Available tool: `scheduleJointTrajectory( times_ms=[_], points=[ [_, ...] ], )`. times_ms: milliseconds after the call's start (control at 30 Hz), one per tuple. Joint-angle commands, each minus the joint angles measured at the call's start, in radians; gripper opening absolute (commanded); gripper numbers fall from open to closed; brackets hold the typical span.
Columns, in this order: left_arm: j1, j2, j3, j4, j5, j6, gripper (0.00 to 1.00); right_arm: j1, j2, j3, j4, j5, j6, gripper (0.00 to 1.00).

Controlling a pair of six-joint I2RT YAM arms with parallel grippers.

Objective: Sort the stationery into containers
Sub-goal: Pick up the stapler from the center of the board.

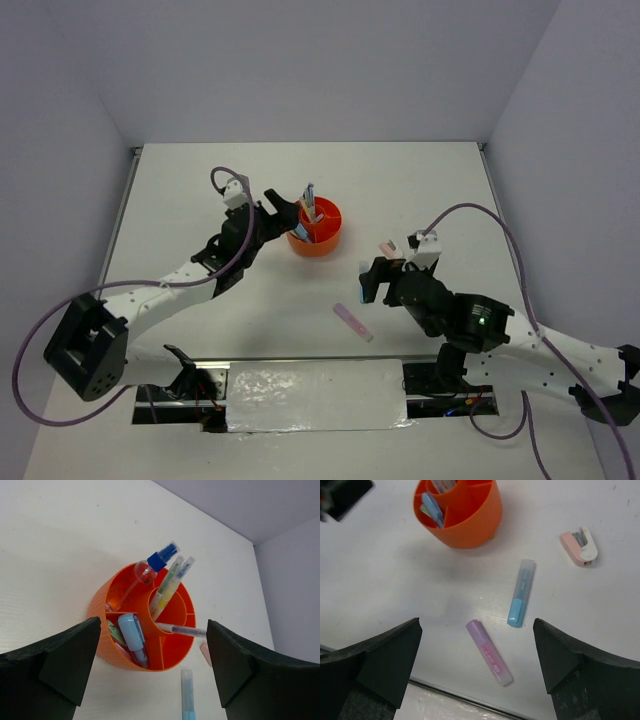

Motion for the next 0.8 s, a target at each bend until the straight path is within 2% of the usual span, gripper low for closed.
scheduleJointTrajectory(
  times_ms=[0, 33, 133, 233, 367, 467, 567, 767],
  points=[
    [-0.004, -0.105, 0.046, -0.110, -0.007, -0.007, 0.99, -0.160, 0.068, -0.016, 0.035, -0.187, -0.023, 1.00],
    [-0.004, -0.122, 0.065, -0.223, 0.011, 0.005, 0.99, -0.279, 0.081, -0.030, 0.064, -0.248, -0.072, 1.00],
    [-0.004, -0.196, 0.141, -0.438, 0.080, 0.091, 0.99, -0.433, 0.144, -0.066, 0.158, -0.388, -0.152, 1.00],
    [0.000, -0.237, 0.181, -0.557, 0.150, 0.185, 0.99, -0.541, 0.240, -0.059, 0.262, -0.481, -0.268, 1.00],
    [0.001, -0.351, 0.169, -0.699, 0.353, 0.281, 0.99, -0.713, 0.485, 0.030, 0.299, -0.575, -0.374, 1.00],
    [0.000, -0.463, 0.146, -0.773, 0.379, 0.309, 0.99, -0.826, 0.654, 0.108, 0.290, -0.653, -0.456, 1.00],
    [0.000, -0.575, 0.129, -0.877, 0.385, 0.343, 0.99, -0.853, 0.801, 0.209, 0.210, -0.601, -0.492, 1.00],
    [0.001, -0.702, 0.109, -0.951, 0.399, 0.433, 0.99, -0.882, 0.902, 0.263, 0.233, -0.652, -0.623, 1.00]
  ],
)
